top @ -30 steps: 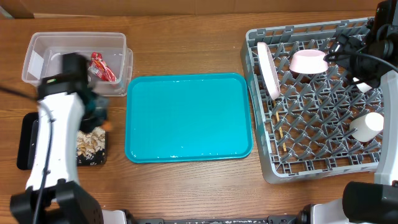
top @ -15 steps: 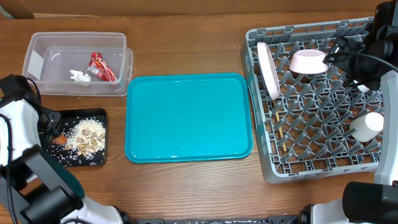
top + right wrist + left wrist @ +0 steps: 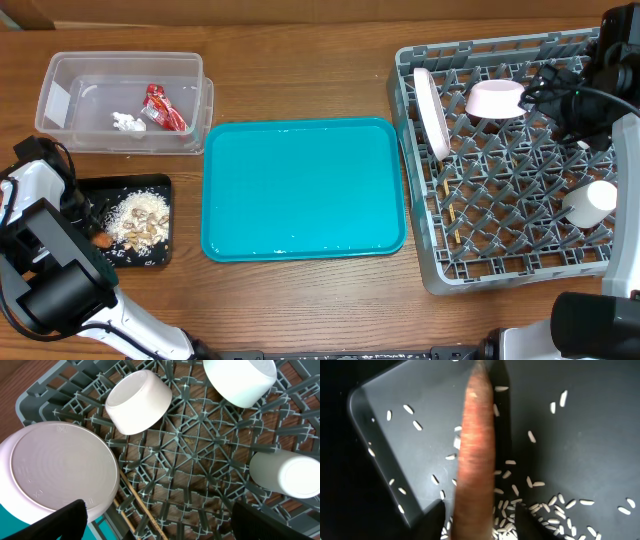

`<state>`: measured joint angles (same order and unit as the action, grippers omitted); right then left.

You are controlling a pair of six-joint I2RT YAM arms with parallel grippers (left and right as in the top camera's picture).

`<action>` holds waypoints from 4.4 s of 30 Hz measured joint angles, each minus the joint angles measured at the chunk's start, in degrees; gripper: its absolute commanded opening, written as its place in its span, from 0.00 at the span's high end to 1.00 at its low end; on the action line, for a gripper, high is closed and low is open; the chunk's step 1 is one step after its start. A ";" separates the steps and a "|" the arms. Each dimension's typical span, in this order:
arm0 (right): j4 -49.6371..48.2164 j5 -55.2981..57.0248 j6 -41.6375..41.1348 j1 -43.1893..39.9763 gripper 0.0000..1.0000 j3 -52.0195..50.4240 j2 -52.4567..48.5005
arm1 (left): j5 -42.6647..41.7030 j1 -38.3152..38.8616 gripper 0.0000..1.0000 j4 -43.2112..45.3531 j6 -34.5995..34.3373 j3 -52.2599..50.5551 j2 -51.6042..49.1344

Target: Sort waste into correct bins and load items into the dishwasher

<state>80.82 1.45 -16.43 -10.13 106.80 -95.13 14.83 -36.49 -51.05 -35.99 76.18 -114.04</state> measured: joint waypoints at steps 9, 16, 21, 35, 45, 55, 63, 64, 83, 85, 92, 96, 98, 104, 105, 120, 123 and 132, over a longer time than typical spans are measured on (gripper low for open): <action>-0.52 -0.07 0.63 0.00 0.01 0.00 0.00 | -0.48 0.02 0.14 -8.74 -0.04 3.41 0.20; -2.99 -6.88 7.50 0.11 0.00 0.00 0.00 | -3.28 3.65 0.07 -17.09 3.82 18.29 5.79; -3.21 -10.21 10.54 2.89 0.00 0.00 0.00 | -12.28 14.29 0.00 -20.33 16.20 26.38 12.52; 8.74 -11.96 11.91 11.23 0.00 -0.52 -2.71 | -19.45 36.15 0.00 -44.24 27.91 27.34 14.58; -5.77 -11.65 11.91 10.49 0.00 -15.85 15.85 | -19.21 37.27 0.00 -28.94 30.10 20.87 39.60; -11.76 -6.71 11.91 10.49 0.00 -39.93 48.76 | -16.33 37.27 0.00 -18.25 26.56 -8.94 72.41; -4.42 -5.44 11.93 10.49 0.00 -42.01 55.01 | -15.56 37.27 0.00 -16.98 19.39 -19.85 77.15; -4.11 -5.44 11.96 10.49 0.00 -42.07 54.99 | -15.47 37.27 0.00 -17.46 19.12 -20.39 77.11; -3.67 1.68 12.00 10.49 0.00 -42.14 55.15 | -15.43 37.27 0.00 -18.38 17.90 -22.60 77.11; -3.67 2.40 11.96 10.49 0.00 -42.18 55.76 | -15.43 37.27 0.00 -18.38 17.90 -22.60 77.11; -6.49 0.31 11.96 10.49 0.00 -42.47 61.61 | -15.43 37.27 0.00 -18.38 17.90 -22.60 77.11; -14.69 -2.78 11.96 10.49 0.00 -45.66 66.82 | -15.43 37.27 0.00 -18.38 17.90 -22.60 77.11; -19.50 -4.02 11.98 10.49 0.00 -49.13 69.66 | -15.43 37.27 0.00 -18.38 17.88 -22.62 77.11; -38.69 -7.48 12.00 10.49 0.00 -66.07 79.87 | -15.43 37.27 0.00 -18.38 17.88 -22.82 77.11; -41.90 -7.74 11.98 10.49 0.00 -68.48 81.07 | -15.43 37.27 0.00 -18.36 17.88 -22.84 77.11; -80.76 -9.60 11.98 10.49 0.00 -104.78 94.29 | -15.43 37.27 0.00 -18.36 17.88 -23.04 77.11; -75.71 -10.03 11.93 10.49 0.00 -105.74 94.20 | -15.43 37.27 0.00 -18.38 17.88 -23.04 77.11; -76.48 -10.25 11.96 10.49 0.00 -105.74 94.29 | -15.43 37.27 0.00 -18.38 17.88 -23.02 77.11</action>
<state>4.34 -8.80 -4.47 0.36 1.06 -0.84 -0.60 0.78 -69.43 -18.11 53.17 -36.93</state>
